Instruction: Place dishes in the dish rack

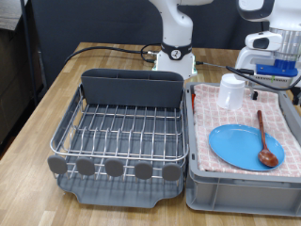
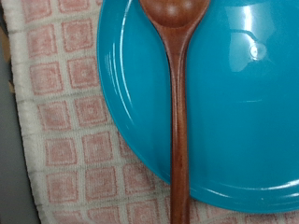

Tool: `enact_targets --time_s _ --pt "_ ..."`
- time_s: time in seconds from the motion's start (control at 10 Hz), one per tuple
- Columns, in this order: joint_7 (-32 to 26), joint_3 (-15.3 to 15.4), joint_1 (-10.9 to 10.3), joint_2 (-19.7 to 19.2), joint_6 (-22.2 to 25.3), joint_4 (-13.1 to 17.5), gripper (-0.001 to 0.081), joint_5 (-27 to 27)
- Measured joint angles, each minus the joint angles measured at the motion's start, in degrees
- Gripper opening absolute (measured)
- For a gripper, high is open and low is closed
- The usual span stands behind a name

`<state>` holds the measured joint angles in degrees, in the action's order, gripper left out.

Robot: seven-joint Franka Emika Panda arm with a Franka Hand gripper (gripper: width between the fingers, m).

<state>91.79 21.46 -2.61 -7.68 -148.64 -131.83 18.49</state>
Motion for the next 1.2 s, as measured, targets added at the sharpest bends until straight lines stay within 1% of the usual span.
enact_targets --time_s 0.4,0.7,0.9,1.2 --pt "2.1 -0.7 -0.2 -4.2 -1.3 1.9 0.0802 3.1" --pt "5.3 -2.1 -1.3 -7.0 -1.5 3.4 0.0802 6.6" --pt "7.0 -2.8 -1.9 -8.5 -1.5 4.0 0.0802 8.4" --pt "9.5 -4.3 -2.6 -10.2 -3.2 4.1 0.0802 10.7"
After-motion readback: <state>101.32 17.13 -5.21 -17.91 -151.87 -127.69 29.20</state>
